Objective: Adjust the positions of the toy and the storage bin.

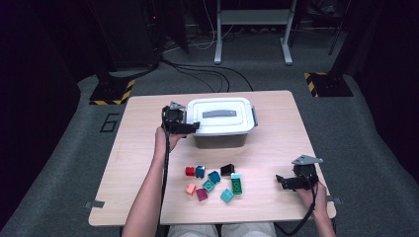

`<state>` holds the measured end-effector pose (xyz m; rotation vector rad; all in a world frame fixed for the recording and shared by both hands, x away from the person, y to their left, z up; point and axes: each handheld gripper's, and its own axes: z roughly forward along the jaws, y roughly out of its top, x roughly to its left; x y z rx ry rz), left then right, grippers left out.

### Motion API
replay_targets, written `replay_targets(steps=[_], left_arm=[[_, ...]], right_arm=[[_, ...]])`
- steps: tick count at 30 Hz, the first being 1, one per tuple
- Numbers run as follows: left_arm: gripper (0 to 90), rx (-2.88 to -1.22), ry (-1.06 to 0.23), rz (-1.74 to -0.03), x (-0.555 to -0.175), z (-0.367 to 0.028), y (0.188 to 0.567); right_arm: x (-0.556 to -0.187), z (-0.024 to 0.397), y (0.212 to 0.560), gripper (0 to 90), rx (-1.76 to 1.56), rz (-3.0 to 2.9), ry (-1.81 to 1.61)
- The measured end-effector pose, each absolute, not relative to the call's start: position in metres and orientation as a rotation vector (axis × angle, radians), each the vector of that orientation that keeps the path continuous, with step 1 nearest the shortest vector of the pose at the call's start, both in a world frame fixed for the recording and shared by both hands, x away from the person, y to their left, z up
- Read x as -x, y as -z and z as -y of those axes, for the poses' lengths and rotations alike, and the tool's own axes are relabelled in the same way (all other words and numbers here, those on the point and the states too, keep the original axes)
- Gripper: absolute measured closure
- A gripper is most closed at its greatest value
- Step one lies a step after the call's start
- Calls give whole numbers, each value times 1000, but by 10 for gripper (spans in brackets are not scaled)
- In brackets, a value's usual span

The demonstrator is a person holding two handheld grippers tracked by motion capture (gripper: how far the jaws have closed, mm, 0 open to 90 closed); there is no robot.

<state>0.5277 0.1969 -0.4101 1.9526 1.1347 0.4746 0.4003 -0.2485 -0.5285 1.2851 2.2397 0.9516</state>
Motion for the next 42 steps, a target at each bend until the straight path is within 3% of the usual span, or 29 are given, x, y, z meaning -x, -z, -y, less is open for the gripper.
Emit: replay_targets(steps=[9,13,18,26,33,42], left_arm=[[189,-1939,-410,-1110,-533,-191,413],[133,-1900,-388,-1141,-535,-192,417],[89,-1841,-447,-1179,-520,-204,413],[75,-1897,-569,-1193,-480,-236,420],[74,-1981,-624,-1251,-438,-268,457],[59,-1978,-603,-1380,-407,-289,514]], right_arm=[[-400,249,528,39,-1296,-2236,-957],[-400,249,528,39,-1293,-2237,-957],[-400,249,528,43,-1294,-2235,-959],[-400,249,528,28,-1289,-2238,-952],[-403,258,519,0,-1336,-2249,-1060],[-413,231,461,3,-1120,-2281,-1176]])
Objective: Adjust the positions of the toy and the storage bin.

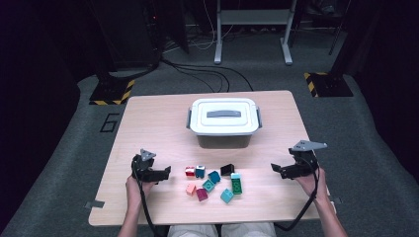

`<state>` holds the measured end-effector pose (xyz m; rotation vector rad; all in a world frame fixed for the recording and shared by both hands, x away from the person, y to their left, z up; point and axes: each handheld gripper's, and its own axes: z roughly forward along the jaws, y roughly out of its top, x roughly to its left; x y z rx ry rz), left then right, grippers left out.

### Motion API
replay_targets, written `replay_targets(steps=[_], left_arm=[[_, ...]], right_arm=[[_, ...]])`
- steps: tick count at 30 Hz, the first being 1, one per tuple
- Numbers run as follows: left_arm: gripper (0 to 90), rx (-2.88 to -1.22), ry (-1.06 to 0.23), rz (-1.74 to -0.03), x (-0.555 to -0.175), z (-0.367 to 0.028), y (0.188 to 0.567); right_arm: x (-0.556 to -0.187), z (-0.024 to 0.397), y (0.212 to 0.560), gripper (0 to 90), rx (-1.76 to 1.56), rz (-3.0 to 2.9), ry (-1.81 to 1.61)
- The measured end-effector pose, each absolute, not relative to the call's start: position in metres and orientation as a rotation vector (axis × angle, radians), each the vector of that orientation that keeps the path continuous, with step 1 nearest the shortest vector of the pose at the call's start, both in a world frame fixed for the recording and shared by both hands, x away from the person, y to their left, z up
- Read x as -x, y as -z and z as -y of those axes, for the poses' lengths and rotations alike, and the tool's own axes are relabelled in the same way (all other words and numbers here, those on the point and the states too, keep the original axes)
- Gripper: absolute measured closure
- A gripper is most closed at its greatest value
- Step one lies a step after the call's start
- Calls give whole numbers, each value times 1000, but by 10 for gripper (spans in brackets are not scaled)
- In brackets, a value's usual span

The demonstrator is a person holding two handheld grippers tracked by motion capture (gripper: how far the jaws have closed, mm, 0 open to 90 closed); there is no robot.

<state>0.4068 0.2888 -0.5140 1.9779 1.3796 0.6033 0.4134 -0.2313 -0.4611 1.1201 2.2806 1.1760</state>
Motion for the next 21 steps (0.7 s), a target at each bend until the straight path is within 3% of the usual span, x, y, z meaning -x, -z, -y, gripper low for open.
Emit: replay_targets(steps=[10,21], left_arm=[[46,-1973,-591,-1376,-399,-294,531],[44,-1954,-604,-1397,-397,-292,531]], right_arm=[[-445,192,406,40,-947,-2317,-1202],[-493,155,384,56,-865,-2383,-1188]])
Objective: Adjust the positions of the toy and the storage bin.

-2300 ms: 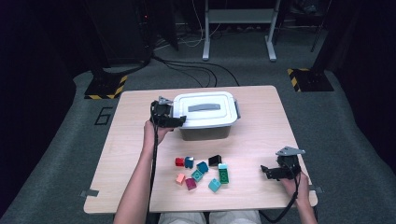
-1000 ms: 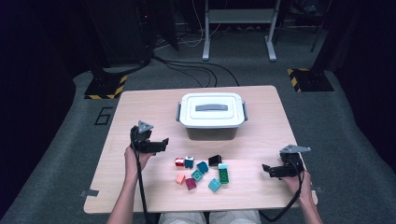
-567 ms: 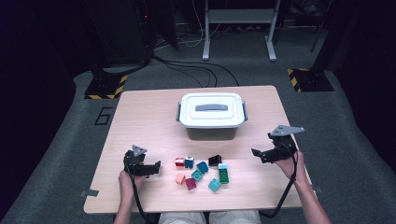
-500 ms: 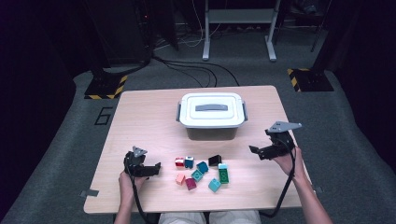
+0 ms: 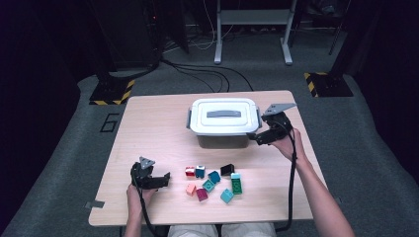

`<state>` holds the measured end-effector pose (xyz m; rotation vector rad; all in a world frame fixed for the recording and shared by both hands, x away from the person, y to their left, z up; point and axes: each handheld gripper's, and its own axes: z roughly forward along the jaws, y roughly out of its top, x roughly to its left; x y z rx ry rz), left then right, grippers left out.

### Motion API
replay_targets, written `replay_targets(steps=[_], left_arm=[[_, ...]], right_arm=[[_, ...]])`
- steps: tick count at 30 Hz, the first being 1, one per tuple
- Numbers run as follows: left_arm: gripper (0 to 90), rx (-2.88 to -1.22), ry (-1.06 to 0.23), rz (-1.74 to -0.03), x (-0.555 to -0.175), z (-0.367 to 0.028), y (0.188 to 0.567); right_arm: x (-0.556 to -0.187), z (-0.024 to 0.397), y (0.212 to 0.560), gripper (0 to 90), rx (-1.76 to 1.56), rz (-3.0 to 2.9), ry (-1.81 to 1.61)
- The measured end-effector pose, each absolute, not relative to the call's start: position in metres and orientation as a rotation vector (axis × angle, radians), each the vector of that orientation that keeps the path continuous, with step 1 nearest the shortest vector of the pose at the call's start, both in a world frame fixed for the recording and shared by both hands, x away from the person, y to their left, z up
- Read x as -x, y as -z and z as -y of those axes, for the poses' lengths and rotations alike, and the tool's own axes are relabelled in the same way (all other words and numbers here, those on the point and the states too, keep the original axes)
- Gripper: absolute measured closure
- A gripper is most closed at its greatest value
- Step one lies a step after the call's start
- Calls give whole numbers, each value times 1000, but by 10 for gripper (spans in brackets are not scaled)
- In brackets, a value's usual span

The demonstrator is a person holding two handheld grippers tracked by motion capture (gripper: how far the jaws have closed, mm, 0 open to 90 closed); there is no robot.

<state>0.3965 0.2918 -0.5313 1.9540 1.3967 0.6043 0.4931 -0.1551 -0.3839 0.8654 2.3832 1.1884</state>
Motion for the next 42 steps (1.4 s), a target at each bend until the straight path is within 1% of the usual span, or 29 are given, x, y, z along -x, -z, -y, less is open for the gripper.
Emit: replay_targets(steps=[3,13,17,24,31,34,42], left_arm=[[45,-1953,-605,-1397,-396,-292,531],[52,-1947,-604,-1403,-396,-292,531],[53,-1944,-605,-1404,-396,-292,531],[56,-1942,-606,-1408,-396,-292,531],[58,-1939,-608,-1410,-396,-292,531],[59,-1938,-609,-1411,-396,-291,531],[59,-1939,-609,-1411,-396,-291,531]], right_arm=[[-505,145,382,59,-855,-2392,-1162],[-544,123,382,146,-855,-2429,-1101],[-556,111,382,218,-840,-2458,-1077],[-572,91,384,313,-822,-2510,-1061],[-583,80,381,480,-832,-2536,-1063],[-588,76,383,496,-824,-2565,-1029],[-595,74,384,504,-828,-2607,-1040]])
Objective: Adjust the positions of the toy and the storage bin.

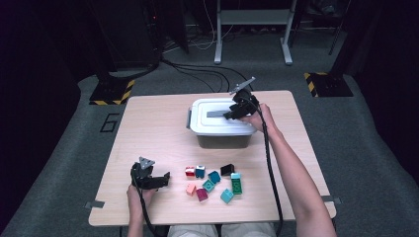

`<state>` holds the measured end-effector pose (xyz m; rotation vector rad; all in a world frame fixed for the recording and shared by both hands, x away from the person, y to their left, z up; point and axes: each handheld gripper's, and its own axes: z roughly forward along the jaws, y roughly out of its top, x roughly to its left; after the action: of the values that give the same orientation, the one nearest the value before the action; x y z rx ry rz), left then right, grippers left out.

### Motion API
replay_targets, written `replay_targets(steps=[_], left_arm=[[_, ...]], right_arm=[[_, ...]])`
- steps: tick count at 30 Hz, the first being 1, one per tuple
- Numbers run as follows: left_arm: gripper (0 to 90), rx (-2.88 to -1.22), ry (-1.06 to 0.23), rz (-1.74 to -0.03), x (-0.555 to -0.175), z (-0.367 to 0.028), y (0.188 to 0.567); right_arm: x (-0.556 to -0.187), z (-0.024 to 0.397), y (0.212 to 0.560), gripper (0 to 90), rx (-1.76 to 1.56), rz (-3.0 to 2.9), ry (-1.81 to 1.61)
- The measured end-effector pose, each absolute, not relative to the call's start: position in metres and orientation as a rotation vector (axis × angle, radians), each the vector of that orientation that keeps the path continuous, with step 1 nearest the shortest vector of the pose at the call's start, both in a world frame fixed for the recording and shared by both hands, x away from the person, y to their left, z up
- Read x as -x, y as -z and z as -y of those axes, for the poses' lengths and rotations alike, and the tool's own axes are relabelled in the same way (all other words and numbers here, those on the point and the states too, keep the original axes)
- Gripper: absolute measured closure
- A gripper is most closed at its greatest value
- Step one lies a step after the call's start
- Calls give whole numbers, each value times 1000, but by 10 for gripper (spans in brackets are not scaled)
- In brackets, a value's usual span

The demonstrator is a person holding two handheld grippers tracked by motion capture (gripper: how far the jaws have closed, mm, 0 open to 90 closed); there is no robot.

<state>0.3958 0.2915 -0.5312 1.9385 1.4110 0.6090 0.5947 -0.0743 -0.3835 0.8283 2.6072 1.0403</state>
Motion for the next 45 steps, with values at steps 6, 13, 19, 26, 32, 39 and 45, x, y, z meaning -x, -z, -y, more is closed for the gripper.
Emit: replay_targets(steps=[6,13,19,26,32,39,45], left_arm=[[60,-1937,-609,-1414,-396,-291,531],[62,-1935,-608,-1416,-396,-291,531],[62,-1935,-608,-1416,-396,-291,531],[62,-1933,-606,-1419,-395,-291,531],[62,-1932,-608,-1418,-396,-291,531],[63,-1932,-607,-1419,-395,-291,531],[63,-1933,-607,-1419,-395,-291,531]], right_arm=[[-593,72,383,513,-843,-2600,-1018],[-592,76,383,536,-868,-2599,-1024],[-588,82,383,583,-887,-2579,-1033],[-579,94,384,614,-894,-2552,-1039],[-585,83,383,593,-874,-2552,-1028],[-588,74,382,621,-855,-2574,-1014],[-583,82,383,660,-842,-2567,-1033]])
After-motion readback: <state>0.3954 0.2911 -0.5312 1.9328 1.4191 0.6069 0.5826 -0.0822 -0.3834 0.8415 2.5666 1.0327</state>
